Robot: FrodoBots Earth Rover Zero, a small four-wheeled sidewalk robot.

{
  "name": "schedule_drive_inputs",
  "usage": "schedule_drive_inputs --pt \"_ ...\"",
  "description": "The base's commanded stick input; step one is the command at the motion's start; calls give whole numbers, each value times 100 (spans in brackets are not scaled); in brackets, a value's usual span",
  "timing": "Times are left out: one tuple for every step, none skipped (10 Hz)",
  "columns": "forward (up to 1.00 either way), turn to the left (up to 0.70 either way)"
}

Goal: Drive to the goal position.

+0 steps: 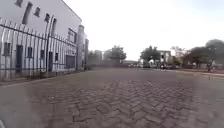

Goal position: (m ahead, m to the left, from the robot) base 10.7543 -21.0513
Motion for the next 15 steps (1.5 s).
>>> schedule_drive_inputs --pt "100 0" --pt "100 0" --pt "100 0" --pt "100 0" --pt "100 0" --pt "100 0" --pt "100 0" --pt "100 0" --pt "100 0" --pt "100 0" --pt "100 0" --pt "100 0" --pt "100 0" --pt "100 0" --pt "100 0"
